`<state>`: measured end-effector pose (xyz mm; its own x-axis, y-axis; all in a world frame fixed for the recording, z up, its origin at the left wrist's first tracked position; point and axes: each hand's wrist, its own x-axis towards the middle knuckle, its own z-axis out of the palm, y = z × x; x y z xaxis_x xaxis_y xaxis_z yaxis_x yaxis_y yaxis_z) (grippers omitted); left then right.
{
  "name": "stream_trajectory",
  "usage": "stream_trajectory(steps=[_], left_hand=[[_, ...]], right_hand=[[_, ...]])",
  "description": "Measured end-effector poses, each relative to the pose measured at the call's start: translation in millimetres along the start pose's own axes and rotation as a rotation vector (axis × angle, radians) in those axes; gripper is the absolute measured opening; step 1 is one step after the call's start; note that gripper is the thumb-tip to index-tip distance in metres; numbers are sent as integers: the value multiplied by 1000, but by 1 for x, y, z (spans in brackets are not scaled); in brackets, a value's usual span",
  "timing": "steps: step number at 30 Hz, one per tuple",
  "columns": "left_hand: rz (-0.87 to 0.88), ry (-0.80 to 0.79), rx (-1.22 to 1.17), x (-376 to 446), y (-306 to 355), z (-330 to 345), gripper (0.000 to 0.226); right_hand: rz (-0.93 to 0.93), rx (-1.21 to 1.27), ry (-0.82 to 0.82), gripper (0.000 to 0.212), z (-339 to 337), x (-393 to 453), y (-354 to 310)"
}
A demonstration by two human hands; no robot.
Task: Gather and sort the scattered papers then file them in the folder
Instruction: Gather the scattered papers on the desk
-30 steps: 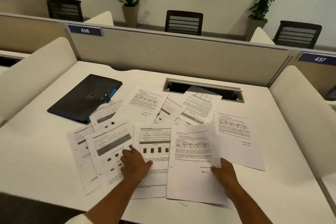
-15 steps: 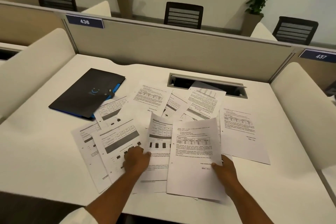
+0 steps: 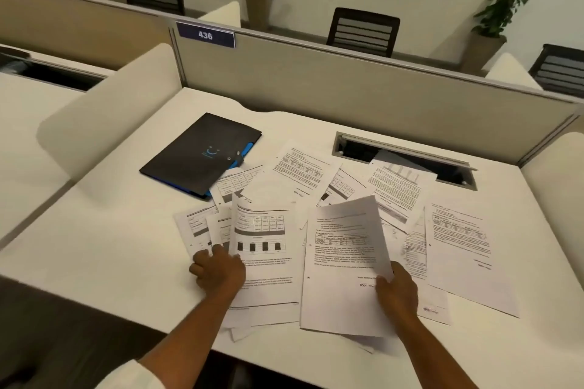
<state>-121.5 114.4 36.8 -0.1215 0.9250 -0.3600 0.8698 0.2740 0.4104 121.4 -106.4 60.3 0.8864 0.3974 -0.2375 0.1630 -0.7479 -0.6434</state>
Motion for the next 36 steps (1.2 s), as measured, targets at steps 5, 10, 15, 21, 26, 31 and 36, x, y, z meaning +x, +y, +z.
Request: stream_trajectory(steps=[5, 10, 15, 21, 26, 31, 36], left_hand=[[49, -70, -161, 8, 4, -5, 39], [85, -182, -463, 15, 2, -7, 44], [20, -246, -751, 23, 2, -14, 59], [261, -348, -631, 56, 31, -42, 31], [414, -320, -448, 81, 67, -46, 32], [398, -269, -292, 98, 99, -29, 32], [461, -216, -104, 116, 124, -14, 31]], right_hand=[[19, -13, -49, 40, 15, -1, 0], [31, -14, -42, 41, 20, 0, 0], [84, 51, -45, 41, 20, 4, 3], [132, 145, -27, 36, 20, 1, 8], [155, 156, 10, 37, 26, -1, 5], [187, 160, 47, 39, 26, 2, -2], [217, 170, 97, 39, 25, 13, -6]])
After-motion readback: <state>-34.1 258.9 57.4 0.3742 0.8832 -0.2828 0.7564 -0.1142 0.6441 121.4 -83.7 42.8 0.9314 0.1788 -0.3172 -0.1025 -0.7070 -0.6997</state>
